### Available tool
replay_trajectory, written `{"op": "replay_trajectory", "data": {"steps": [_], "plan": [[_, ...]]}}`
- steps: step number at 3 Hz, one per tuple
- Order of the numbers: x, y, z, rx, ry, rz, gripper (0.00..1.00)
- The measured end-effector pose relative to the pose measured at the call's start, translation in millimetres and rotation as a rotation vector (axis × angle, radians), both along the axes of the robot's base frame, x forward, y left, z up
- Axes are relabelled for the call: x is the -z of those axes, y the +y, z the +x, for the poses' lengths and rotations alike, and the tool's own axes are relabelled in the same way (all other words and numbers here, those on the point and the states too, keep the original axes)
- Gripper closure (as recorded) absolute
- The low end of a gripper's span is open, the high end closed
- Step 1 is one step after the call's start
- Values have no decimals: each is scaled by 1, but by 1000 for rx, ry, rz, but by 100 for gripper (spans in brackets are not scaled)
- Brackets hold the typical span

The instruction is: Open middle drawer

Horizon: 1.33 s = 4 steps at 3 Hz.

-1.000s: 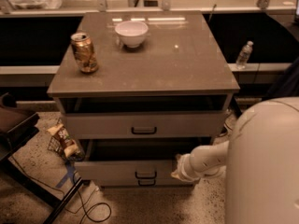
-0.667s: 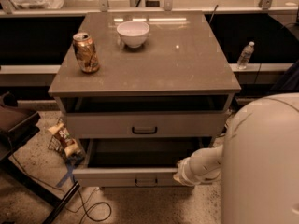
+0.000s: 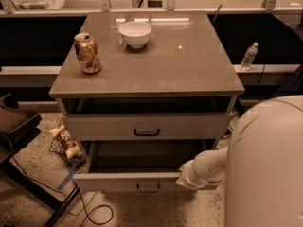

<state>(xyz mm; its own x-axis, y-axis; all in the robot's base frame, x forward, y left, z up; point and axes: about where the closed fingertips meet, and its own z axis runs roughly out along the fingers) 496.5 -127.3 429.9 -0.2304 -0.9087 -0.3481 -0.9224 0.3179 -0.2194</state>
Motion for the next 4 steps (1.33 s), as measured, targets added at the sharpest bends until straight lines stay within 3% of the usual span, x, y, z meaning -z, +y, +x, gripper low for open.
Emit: {"op": "replay_trajectory", "data": {"steps": [2, 3, 4], "plan": [[0, -2, -20, 22, 39, -19, 100], [4, -2, -46, 28, 108, -49, 100], [1, -2, -46, 28, 108, -49, 83]]}}
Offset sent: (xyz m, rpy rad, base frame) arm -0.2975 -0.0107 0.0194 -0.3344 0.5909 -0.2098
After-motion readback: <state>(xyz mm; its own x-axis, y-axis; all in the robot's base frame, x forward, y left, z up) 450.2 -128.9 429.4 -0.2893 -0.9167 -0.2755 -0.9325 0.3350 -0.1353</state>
